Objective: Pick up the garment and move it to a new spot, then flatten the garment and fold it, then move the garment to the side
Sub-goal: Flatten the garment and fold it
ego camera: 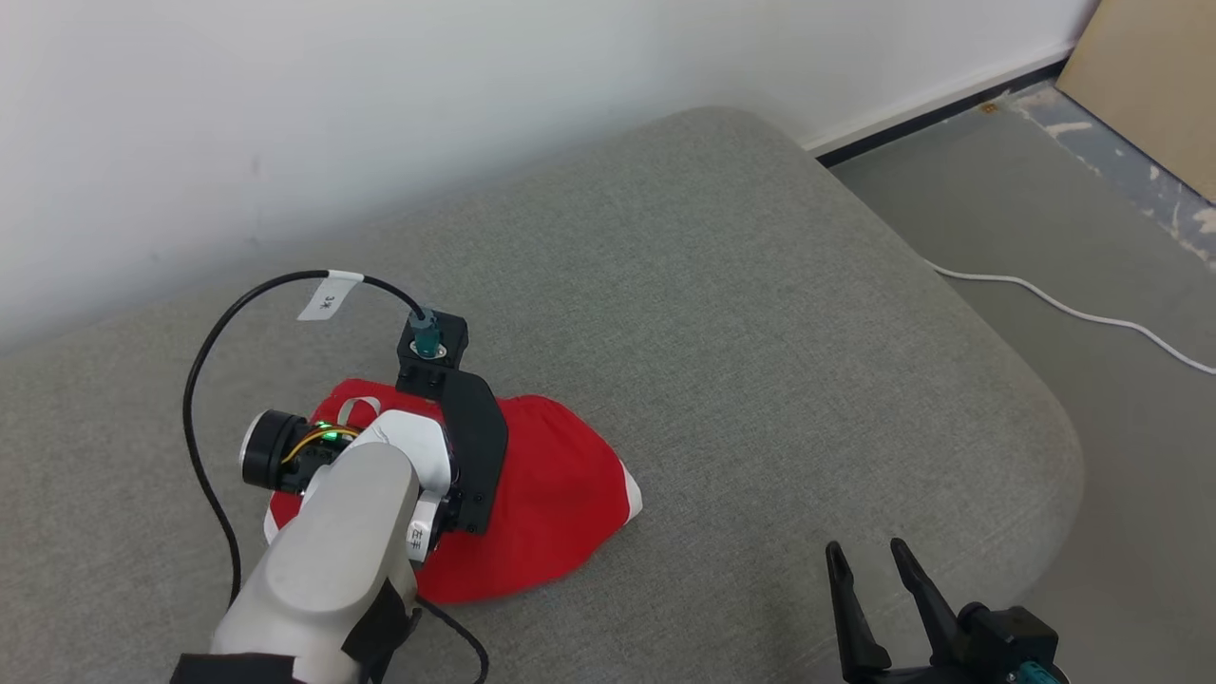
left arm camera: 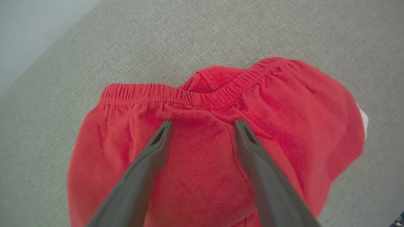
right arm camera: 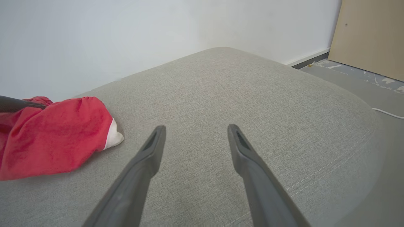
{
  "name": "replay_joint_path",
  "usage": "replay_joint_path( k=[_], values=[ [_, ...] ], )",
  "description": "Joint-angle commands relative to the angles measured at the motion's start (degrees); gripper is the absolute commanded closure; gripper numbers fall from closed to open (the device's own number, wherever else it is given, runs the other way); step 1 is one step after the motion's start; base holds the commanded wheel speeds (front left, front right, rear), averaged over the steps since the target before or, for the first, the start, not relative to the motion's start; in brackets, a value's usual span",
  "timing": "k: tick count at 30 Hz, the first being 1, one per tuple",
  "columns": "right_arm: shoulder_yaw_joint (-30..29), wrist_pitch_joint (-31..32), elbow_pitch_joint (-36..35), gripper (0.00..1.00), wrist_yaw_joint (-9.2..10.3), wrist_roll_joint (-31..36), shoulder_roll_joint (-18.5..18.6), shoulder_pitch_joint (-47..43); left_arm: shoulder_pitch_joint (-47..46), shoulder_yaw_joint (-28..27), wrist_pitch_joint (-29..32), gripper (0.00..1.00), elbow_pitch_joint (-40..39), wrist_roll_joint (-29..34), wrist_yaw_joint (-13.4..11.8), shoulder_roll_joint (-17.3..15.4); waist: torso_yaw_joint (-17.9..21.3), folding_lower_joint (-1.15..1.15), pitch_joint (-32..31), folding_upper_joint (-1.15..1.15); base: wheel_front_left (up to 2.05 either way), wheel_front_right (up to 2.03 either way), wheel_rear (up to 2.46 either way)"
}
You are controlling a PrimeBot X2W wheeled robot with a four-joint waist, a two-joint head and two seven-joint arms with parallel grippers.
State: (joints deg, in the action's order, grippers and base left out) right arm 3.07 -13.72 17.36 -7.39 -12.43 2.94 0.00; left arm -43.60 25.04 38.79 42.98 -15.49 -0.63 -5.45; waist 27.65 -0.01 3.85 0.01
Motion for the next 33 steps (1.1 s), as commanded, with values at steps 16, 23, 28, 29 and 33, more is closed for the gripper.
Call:
replay_joint_path(
  k=[16,23,28,29,33],
  values=[
    [1.11,-1.24,1.66,0.00,-0.20,-1.60,-0.11,1.87,-2.09,2.67,-2.67,1.00,0.18,-0.38,0.24,1.62,-1.94,0.01,0.89,-0.01,0.00,0.00,0.00],
    [1.18,-1.42,2.34,0.00,-0.20,-1.49,-0.11,2.11,-6.36,0.58,-21.84,1.00,-5.51,-6.12,-0.85,2.50,-2.18,0.01,0.36,-0.01,0.00,0.00,0.00],
    [0.95,-1.41,2.50,0.00,-0.20,-1.22,-0.10,2.17,-9.61,4.22,-38.26,1.00,-13.09,-19.86,-0.97,2.51,-2.78,0.01,-0.06,-0.01,0.00,0.00,0.00],
    [0.94,-1.42,2.46,0.00,-0.20,-1.18,-0.11,2.17,-10.28,5.07,-42.26,1.00,-14.38,-22.10,-1.60,2.51,-3.07,0.01,-0.07,-0.01,0.00,0.00,0.00],
    [0.57,-1.47,2.21,0.00,-0.20,-1.26,-0.11,2.22,-11.83,7.12,-52.32,1.00,-16.25,-29.92,-3.61,2.51,-4.92,0.01,0.08,-0.01,0.00,0.00,0.00]
  ],
)
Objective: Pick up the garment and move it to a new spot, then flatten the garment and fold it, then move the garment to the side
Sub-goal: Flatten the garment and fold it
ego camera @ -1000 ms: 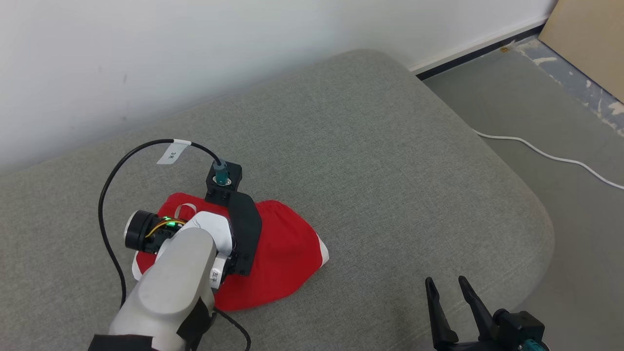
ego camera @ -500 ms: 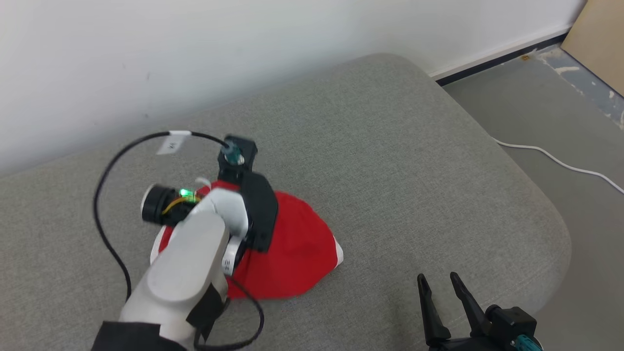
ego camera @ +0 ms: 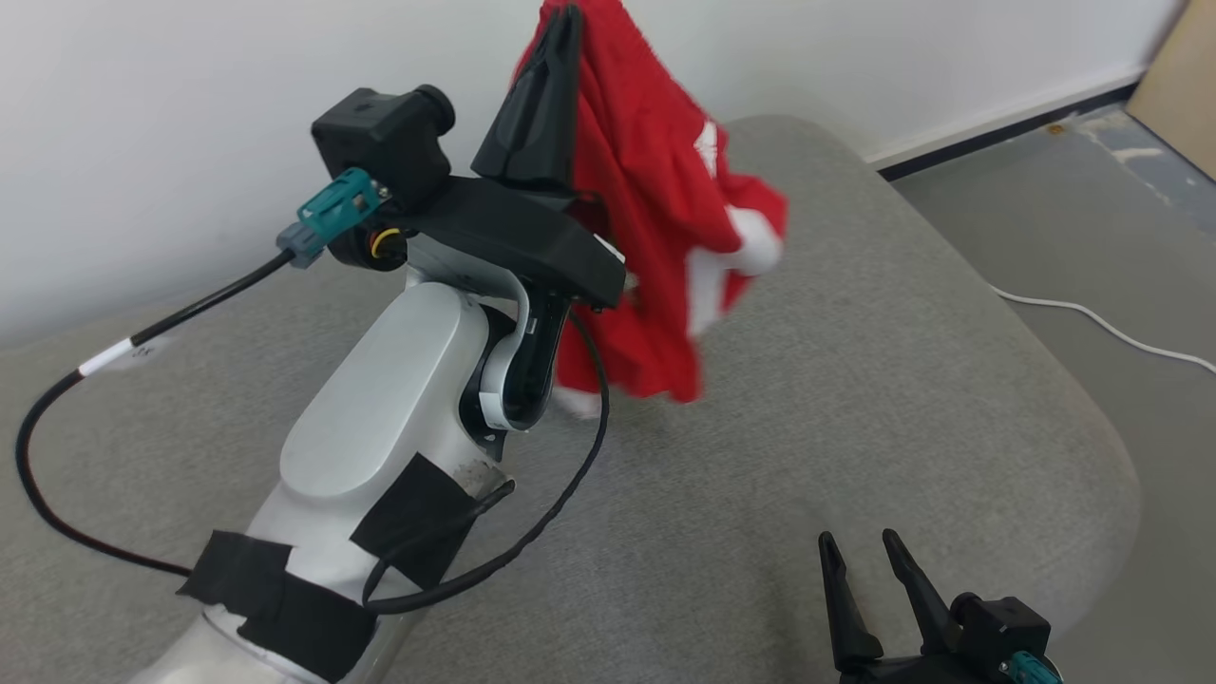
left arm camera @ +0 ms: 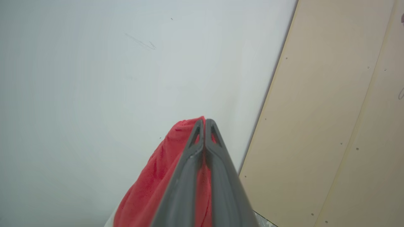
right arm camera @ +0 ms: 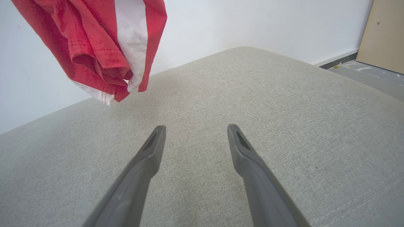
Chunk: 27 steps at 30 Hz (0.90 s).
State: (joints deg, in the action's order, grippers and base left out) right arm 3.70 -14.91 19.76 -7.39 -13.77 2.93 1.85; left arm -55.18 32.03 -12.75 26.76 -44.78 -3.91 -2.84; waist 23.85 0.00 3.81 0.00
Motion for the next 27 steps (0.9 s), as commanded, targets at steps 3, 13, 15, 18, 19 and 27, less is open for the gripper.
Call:
replay_joint_path(
  k=[3,13,15,18,19,27],
  values=[
    [-0.26,-0.31,-0.31,0.00,-0.20,-0.24,-0.09,0.49,2.09,-0.24,-2.22,1.00,1.21,-2.68,-2.20,-0.12,-2.87,0.00,0.32,0.00,0.00,0.00,0.00],
    [-0.53,-0.33,-0.60,0.00,-0.20,-0.62,-0.09,-0.09,21.68,-10.62,-2.49,1.00,6.98,1.56,-6.68,-2.30,-8.11,0.00,0.94,0.00,0.00,0.00,0.00],
    [-0.80,-0.34,-0.71,0.00,-0.20,-0.31,-0.10,-0.16,25.99,-13.97,-2.47,1.00,6.26,2.42,-6.90,-2.34,-9.24,0.00,0.97,0.00,0.00,0.00,0.00],
    [-0.89,-0.35,-0.68,0.00,-0.20,0.16,-0.10,-0.30,31.66,-17.36,-2.48,1.00,5.30,4.11,-6.42,-1.89,-10.66,0.00,0.62,0.00,0.00,0.00,0.00],
    [-0.98,-0.35,-0.70,0.00,-0.20,0.33,-0.08,-0.40,33.26,-18.33,-2.48,1.00,5.00,4.41,-6.12,-1.69,-11.11,0.00,0.42,0.00,0.00,0.00,0.00],
    [-0.63,-0.07,-0.88,0.00,-0.20,0.82,-0.08,-1.00,41.25,-18.64,-2.49,0.00,5.70,10.01,-5.45,-2.85,-12.72,0.00,-0.86,0.00,0.00,0.00,0.00]
  ],
)
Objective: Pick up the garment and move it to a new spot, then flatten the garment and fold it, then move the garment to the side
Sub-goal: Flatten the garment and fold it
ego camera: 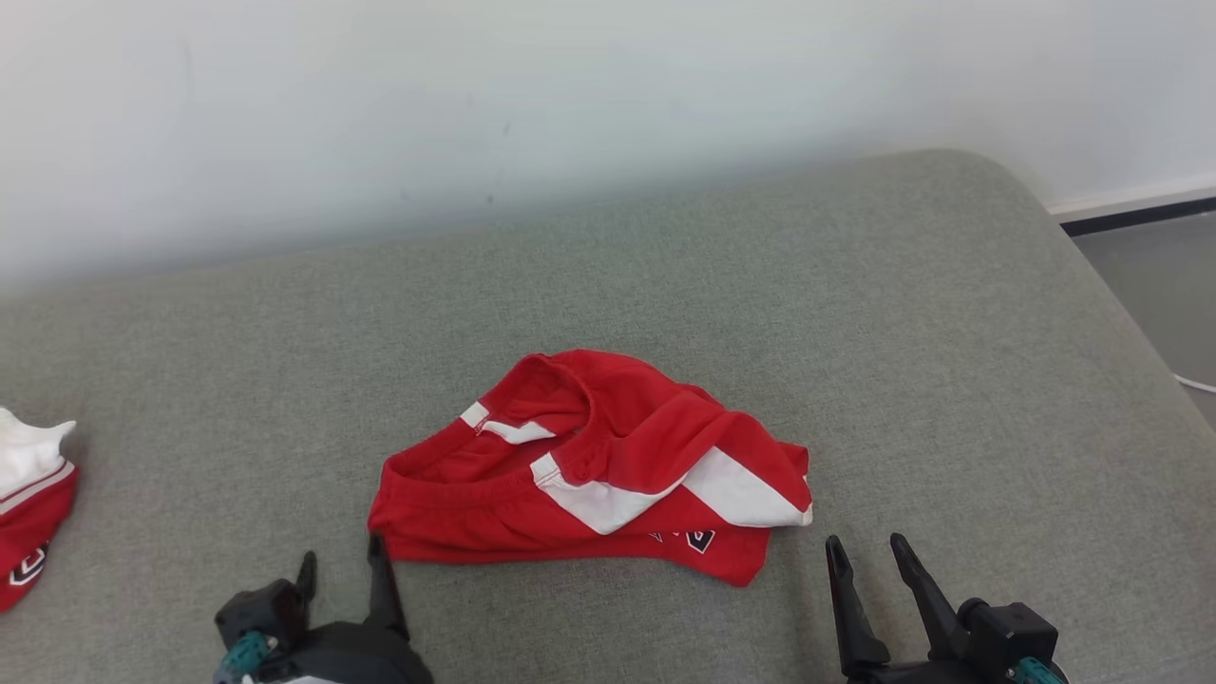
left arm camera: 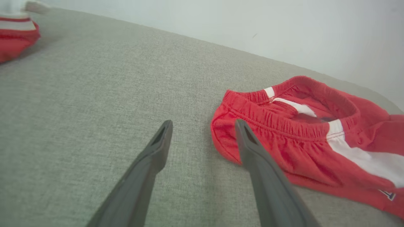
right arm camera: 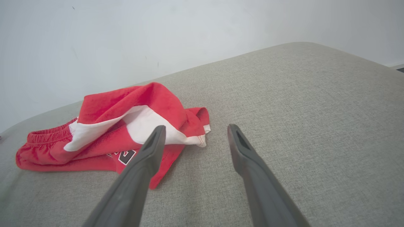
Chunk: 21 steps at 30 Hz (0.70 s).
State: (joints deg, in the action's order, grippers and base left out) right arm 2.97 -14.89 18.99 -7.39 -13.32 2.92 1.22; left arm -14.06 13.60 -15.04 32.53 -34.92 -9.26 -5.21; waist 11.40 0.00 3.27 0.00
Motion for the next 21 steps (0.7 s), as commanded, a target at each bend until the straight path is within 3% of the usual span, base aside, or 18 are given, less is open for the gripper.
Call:
replay_joint_path(
  k=[1,4,9,16,21],
  values=[
    [0.20,-0.01,-0.15,0.00,-0.20,0.41,-0.08,-0.44,0.33,0.43,-0.20,0.00,-0.13,1.32,-0.35,-1.40,-0.29,0.00,-0.45,0.00,0.00,0.00,0.00],
    [0.31,0.17,-0.26,0.00,-0.20,0.38,-0.08,-0.74,-0.51,2.10,0.16,0.00,-1.79,3.83,-0.63,-3.41,-0.21,0.00,-0.75,0.00,0.00,0.00,0.00],
    [0.65,0.48,-0.43,0.00,-0.20,0.19,-0.09,-1.00,-6.52,8.11,6.50,0.00,-5.74,8.28,2.84,-6.15,1.01,0.00,-0.80,0.00,0.00,0.00,0.00],
    [1.58,0.41,-0.19,0.00,-0.20,-0.80,-0.07,0.06,-15.13,14.91,20.54,0.00,-0.76,8.51,9.06,-4.56,5.14,0.00,0.12,0.00,0.00,0.00,0.00],
    [1.68,0.10,0.06,0.00,-0.20,-1.50,-0.08,0.77,-19.54,15.81,25.58,0.00,4.09,7.80,9.84,-3.42,8.14,0.00,1.74,0.00,0.00,0.00,0.00]
  ],
)
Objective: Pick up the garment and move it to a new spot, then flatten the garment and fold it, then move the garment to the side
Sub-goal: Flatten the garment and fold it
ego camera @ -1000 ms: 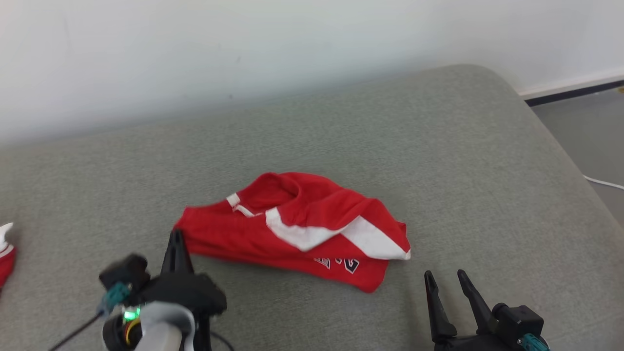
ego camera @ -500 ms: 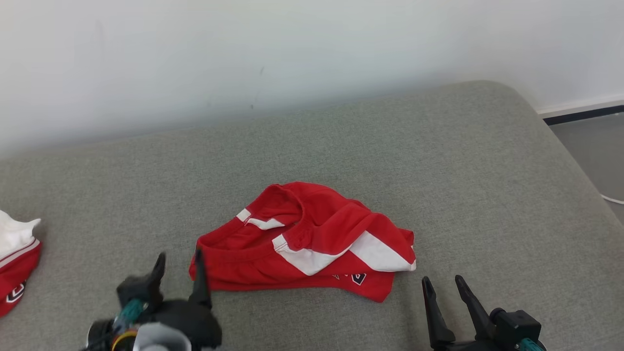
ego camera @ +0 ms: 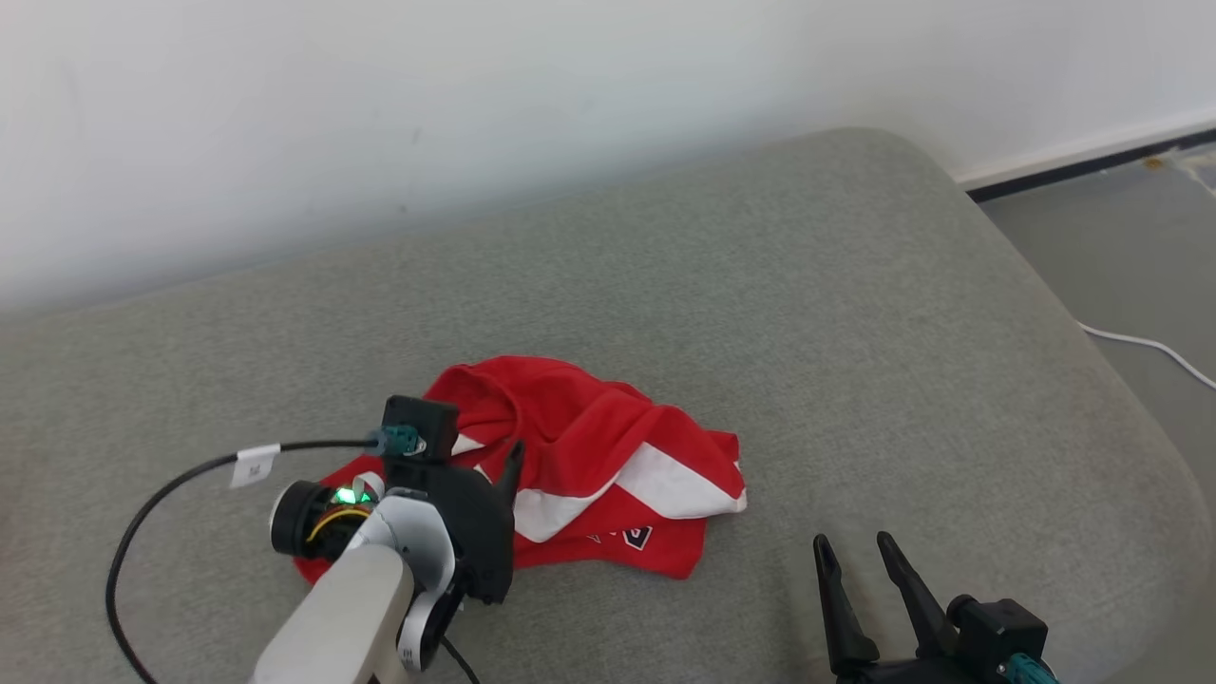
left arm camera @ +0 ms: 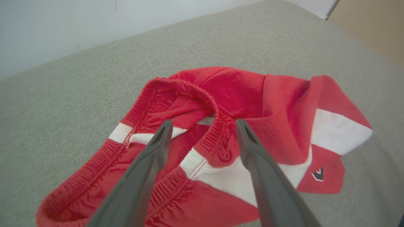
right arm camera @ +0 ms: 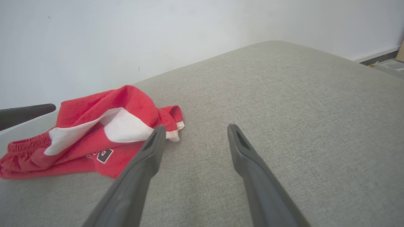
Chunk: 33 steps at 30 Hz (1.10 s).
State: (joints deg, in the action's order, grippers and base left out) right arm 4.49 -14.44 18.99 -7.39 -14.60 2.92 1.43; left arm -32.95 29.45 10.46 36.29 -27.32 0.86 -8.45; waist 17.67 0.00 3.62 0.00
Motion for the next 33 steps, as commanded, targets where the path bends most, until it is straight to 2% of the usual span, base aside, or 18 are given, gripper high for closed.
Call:
replay_joint_path(
  k=[1,7,13,14,15,16,17,23,28,33],
  values=[
    [0.26,-0.41,0.14,0.00,-0.20,-0.48,-0.08,0.70,-1.58,0.03,0.62,0.00,1.26,0.46,-0.45,-0.12,2.32,0.00,1.76,0.00,0.00,0.00,0.00],
    [0.96,-0.65,0.51,0.00,-0.20,-1.47,-0.09,1.50,-5.73,0.42,3.50,0.00,6.08,0.79,-1.60,0.67,4.17,0.00,3.44,0.00,0.00,0.00,0.00],
    [1.15,-0.79,1.11,0.00,-0.20,-2.14,-0.10,2.25,-8.73,0.53,8.98,0.00,10.41,-0.89,-1.16,1.45,5.13,0.00,4.44,0.00,0.00,0.00,0.00],
    [1.09,-0.79,1.18,0.00,-0.20,-2.24,-0.09,2.29,-8.93,0.54,9.31,0.12,10.72,-1.08,-1.02,1.45,5.15,0.00,4.50,0.00,0.00,0.00,0.00],
    [0.98,-0.79,1.09,0.00,-0.20,-2.28,-0.09,2.35,-9.12,0.43,9.70,0.41,10.93,-1.50,-0.72,1.55,5.13,0.00,4.55,0.00,0.00,0.00,0.00],
    [0.80,-0.80,0.92,0.00,-0.20,-2.33,-0.09,2.34,-9.28,0.18,9.27,0.82,10.89,-1.89,-0.53,1.66,5.06,0.00,4.57,0.00,0.00,0.00,0.00],
    [0.63,-0.81,0.79,0.00,-0.20,-2.38,-0.08,2.30,-9.48,0.11,8.97,1.00,10.85,-2.10,-0.35,1.71,4.89,0.00,4.59,0.00,0.00,0.00,0.00],
    [0.41,-0.82,0.21,0.00,-0.20,-2.36,-0.08,2.28,-9.37,-2.79,4.12,1.00,9.63,-4.31,-1.32,1.88,3.13,0.00,4.55,0.00,0.00,0.00,0.00],
    [-0.35,-0.82,-0.14,0.00,-0.20,-1.78,-0.09,1.46,-6.08,-9.43,-3.05,1.00,6.48,-9.67,-3.35,1.96,0.59,0.00,4.17,0.00,0.00,0.00,0.00],
    [-1.27,-0.83,-0.52,0.00,-0.20,-0.92,-0.09,0.75,-0.58,-16.06,-7.34,1.00,0.22,-15.21,-4.68,1.53,-2.55,0.00,3.59,0.00,0.00,0.00,0.00]
  ],
)
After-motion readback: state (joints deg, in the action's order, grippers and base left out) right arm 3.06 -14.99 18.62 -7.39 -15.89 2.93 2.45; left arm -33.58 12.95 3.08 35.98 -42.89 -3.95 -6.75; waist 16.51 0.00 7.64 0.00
